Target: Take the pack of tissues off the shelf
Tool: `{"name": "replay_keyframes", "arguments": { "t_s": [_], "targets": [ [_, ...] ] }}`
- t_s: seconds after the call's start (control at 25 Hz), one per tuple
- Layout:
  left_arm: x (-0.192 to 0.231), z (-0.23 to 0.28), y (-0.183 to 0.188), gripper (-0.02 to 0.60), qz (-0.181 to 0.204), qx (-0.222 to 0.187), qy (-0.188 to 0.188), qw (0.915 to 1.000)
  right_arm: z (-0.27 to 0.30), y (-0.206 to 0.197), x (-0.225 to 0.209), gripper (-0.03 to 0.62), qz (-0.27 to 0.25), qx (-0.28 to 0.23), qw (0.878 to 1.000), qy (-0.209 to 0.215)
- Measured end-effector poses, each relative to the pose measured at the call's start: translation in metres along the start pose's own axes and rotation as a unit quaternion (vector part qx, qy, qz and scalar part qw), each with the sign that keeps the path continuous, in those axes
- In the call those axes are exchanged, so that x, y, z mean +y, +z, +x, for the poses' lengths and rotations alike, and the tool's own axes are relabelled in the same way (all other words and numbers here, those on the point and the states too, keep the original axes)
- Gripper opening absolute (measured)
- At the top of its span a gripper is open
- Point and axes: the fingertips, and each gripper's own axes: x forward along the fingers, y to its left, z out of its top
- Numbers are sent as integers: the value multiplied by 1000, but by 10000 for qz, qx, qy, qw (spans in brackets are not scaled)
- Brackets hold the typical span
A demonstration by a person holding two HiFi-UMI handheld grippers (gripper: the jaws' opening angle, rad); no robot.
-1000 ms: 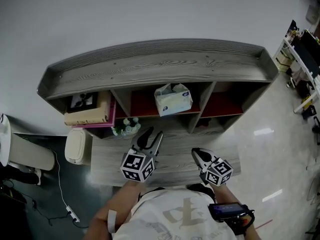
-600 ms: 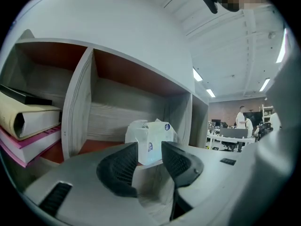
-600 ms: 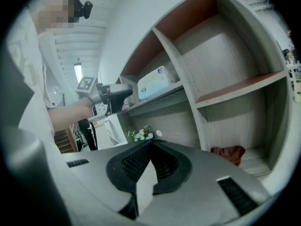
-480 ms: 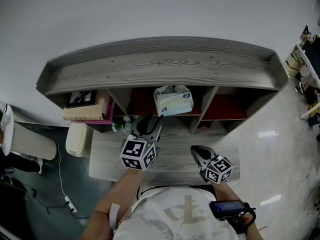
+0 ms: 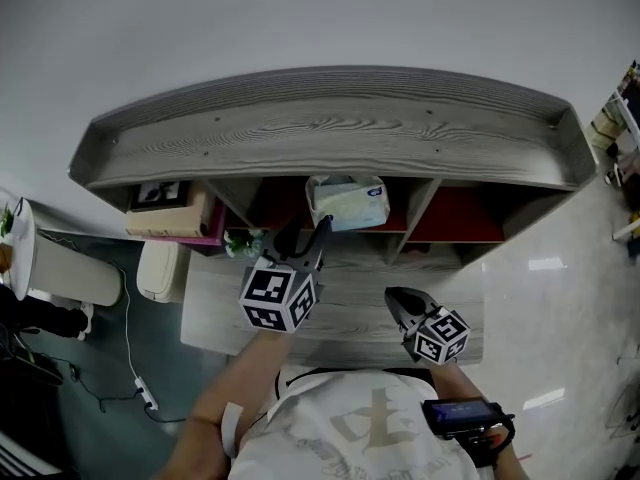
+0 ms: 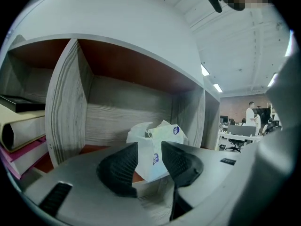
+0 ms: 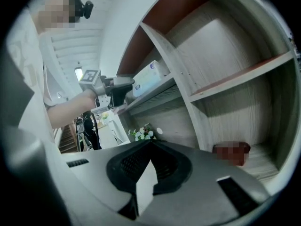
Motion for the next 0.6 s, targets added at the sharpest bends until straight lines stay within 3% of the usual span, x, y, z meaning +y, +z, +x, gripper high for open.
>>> {"name": "replay_keyframes", "arguments": {
  "t_s": [0.08,0.12,0.6],
  "targets": [
    [1,2,0,165,-39,-20,54,10000,0,0,-5,5,13,14,10000,19],
    [2,3,0,126,-54,-37,79,9999,-1,0,-7,5,19,18,10000,24],
    [4,-1,4,54,-62,-246,234,9994,-6,-3,-12,5,69,24,10000,43]
  ]
}}
